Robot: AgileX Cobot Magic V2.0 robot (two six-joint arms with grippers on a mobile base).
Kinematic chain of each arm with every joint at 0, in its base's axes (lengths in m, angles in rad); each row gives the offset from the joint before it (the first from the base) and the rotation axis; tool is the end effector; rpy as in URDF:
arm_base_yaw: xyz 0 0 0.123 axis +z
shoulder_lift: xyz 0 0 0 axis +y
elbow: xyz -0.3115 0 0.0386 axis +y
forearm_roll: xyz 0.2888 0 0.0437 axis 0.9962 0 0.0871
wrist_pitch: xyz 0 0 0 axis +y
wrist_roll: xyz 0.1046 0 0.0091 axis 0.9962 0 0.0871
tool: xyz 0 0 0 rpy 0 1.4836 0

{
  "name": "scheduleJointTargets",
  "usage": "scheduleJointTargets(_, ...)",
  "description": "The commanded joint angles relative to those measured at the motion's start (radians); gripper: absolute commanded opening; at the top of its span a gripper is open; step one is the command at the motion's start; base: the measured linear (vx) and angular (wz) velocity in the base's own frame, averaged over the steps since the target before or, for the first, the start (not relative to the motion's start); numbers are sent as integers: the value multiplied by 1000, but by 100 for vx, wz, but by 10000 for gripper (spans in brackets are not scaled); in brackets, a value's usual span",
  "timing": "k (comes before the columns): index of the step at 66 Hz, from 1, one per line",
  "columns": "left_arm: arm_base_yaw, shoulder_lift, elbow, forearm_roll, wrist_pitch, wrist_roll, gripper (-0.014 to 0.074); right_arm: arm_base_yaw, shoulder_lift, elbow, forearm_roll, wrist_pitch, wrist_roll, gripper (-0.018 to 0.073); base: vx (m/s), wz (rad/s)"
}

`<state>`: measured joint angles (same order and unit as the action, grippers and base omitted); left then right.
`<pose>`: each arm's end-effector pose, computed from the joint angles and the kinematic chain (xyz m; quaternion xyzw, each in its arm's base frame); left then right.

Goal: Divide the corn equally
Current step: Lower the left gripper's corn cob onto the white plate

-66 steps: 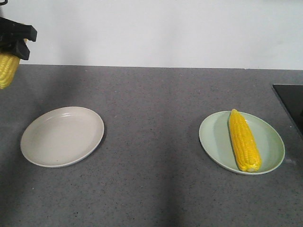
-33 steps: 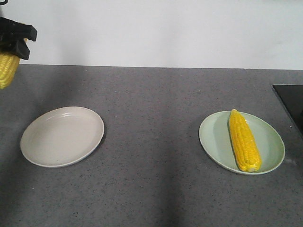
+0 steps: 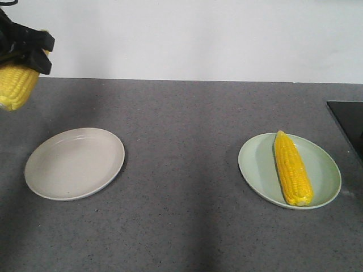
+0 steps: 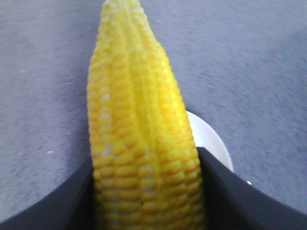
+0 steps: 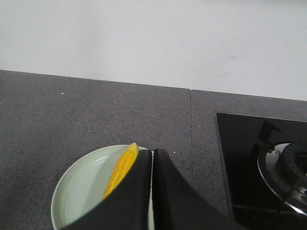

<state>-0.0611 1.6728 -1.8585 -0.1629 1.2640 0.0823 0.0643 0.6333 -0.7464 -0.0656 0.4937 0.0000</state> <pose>0.4013 -0.0408 0.4386 0.0670 0.9528 -0.0783 0.2857 0.1541 0.0067 0.3842 -0.0397 0.8016 -0.0105 0.5965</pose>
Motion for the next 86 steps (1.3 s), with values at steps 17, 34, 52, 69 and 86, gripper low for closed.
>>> scheduleJointTargets(17,-9,-44,221,-51,-48,73,165,-1,2,-23,-6,-71,0,-5,0,0)
scheduleJointTargets(34,-31,-44,368,-60,-132,184,165,-1,2,-23,-6,-71,0,-5,0,0)
scheduleJointTargets(52,-31,-44,492,-124,-303,105,165,-1,2,-23,-6,-71,0,-5,0,0)
scheduleJointTargets(69,-72,-43,571,-107,-405,109,167,-1,2,-23,-6,-71,0,-5,0,0)
scheduleJointTargets(86,-102,-10,583,-74,-434,157,171,-1,2,-23,-6,-71,0,-5,0,0)
